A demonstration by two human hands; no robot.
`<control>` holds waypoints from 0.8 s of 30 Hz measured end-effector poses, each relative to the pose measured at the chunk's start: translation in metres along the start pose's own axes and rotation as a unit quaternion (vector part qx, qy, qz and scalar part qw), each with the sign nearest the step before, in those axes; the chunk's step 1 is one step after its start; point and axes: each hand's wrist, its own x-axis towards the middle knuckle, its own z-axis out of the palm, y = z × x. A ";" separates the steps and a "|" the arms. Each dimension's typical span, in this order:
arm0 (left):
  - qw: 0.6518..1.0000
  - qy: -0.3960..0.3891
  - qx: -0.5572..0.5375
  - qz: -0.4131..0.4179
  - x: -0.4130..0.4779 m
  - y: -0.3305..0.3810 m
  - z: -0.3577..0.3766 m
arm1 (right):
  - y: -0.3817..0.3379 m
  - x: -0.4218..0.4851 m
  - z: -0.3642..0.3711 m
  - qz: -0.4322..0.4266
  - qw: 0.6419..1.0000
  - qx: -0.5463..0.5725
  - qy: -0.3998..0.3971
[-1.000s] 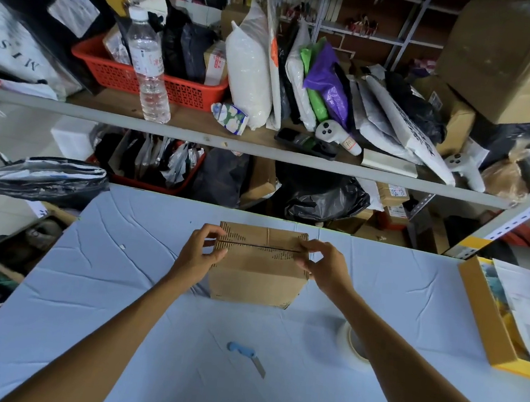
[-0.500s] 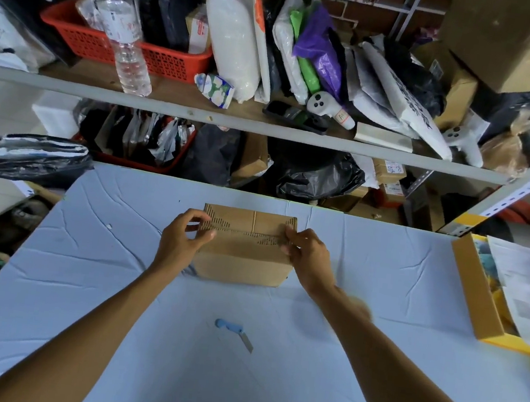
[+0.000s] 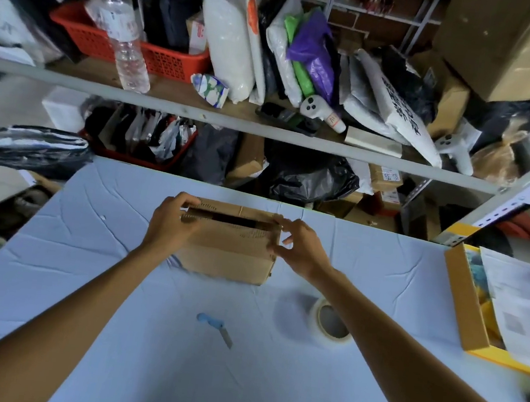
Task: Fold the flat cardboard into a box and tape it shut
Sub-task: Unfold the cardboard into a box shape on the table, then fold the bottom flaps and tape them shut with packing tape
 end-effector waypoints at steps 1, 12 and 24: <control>1.000 0.007 -0.005 -0.003 -0.002 0.003 0.000 | 0.001 -0.001 -0.001 0.001 1.000 0.013 0.009; 0.998 0.006 0.029 0.052 -0.016 0.025 -0.008 | 0.085 -0.073 0.034 0.265 0.955 -0.109 -0.070; 0.988 0.073 0.014 0.134 -0.028 0.030 -0.007 | 0.084 -0.093 0.051 0.300 0.948 -0.104 0.033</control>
